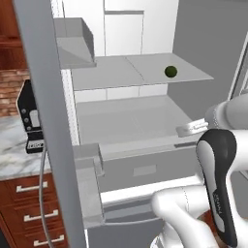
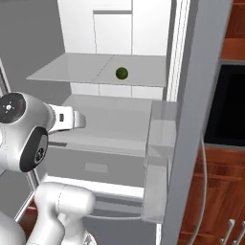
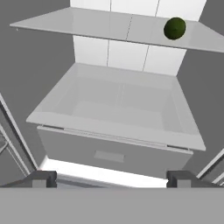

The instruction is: Open the fridge, remove the pear, lime, and steak, and place them on any counter.

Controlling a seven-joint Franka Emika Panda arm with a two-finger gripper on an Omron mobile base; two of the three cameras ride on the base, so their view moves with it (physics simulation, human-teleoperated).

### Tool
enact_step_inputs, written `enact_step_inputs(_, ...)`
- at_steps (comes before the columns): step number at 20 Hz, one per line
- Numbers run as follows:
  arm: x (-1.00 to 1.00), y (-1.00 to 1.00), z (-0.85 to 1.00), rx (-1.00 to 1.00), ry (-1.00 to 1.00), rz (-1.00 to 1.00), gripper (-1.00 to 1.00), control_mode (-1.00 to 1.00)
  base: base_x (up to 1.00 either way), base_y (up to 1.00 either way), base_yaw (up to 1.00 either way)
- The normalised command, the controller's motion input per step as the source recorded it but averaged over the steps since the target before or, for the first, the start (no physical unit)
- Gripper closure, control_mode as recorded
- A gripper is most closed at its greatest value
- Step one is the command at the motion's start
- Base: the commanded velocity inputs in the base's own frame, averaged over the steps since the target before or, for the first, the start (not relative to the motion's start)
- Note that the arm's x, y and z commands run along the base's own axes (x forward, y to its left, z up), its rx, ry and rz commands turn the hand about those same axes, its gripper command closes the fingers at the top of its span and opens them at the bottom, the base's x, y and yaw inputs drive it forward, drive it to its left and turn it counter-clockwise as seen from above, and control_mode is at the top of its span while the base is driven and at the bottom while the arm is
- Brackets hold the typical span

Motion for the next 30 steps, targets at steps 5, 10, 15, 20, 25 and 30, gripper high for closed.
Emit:
enact_step_inputs(5, 0.0, 0.0, 0.0, 0.0, 0.0, 0.0, -1.0, 1.0, 0.67, 0.0, 0.0)
enact_step_inputs(10, 0.0, 0.0, 0.0, 0.0, 0.0, 0.0, -1.0, 1.0, 0.49, 0.0, 0.0)
enact_step_inputs(15, 0.0, 0.0, 0.0, 0.0, 0.0, 0.0, -1.0, 1.0, 0.26, 0.0, -0.03)
enact_step_inputs(20, 0.24, -0.01, 0.25, 0.0, 0.16, -0.01, -1.0, -1.0, 0.0, 0.0, 0.0)
enact_step_inputs(25, 0.19, 0.0, 0.0, 0.0, 0.04, -0.07, -1.0, -1.0, 0.0, 0.0, 0.0)
enact_step_inputs(30, 0.19, -0.12, 0.0, 0.0, 0.01, -0.08, -1.0, -1.0, 0.0, 0.0, 0.0)
